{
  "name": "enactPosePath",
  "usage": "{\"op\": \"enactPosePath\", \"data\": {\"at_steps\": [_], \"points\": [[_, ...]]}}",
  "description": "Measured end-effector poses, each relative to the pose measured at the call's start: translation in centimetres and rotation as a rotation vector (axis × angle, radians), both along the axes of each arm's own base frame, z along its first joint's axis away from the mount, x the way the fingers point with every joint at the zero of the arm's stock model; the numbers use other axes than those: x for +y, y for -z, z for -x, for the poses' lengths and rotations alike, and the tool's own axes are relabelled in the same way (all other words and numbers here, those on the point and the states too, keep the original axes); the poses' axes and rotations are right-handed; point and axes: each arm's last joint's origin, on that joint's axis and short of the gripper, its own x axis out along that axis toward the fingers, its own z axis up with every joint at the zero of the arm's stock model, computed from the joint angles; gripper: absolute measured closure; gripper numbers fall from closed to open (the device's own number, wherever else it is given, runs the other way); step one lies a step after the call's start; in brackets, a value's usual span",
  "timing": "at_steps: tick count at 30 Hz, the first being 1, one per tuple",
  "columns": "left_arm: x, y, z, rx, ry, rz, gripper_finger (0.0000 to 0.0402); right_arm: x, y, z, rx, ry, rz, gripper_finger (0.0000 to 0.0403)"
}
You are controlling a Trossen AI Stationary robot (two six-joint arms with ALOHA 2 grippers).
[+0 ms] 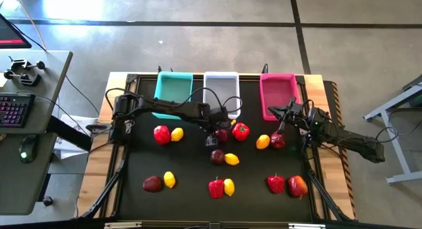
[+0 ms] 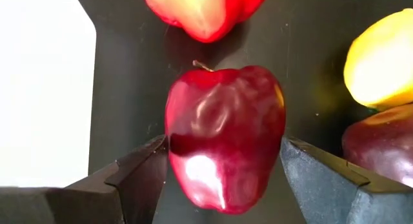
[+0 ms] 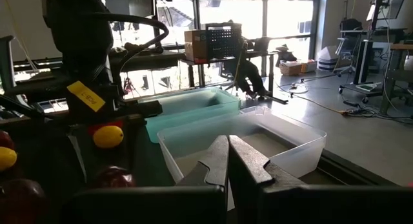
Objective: Sort produce into baskets
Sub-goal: Put the apple into the white bin
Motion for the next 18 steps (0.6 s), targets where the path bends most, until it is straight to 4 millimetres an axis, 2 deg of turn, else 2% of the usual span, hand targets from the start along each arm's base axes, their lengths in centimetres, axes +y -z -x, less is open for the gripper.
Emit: {"op": "enactPosePath", "data": {"at_steps": [13, 18], "points": [[0.5, 1.2, -0.7, -0.009, 0.006, -0.007, 0.0119, 0.0, 0.0, 0.0, 0.001, 0.000, 0.000, 0.0402], [0.5, 1.2, -0.6, -0.007, 0.006, -0.008, 0.0150, 0.0, 0.0, 0.0, 0.001, 0.000, 0.000, 0.0402]]}}
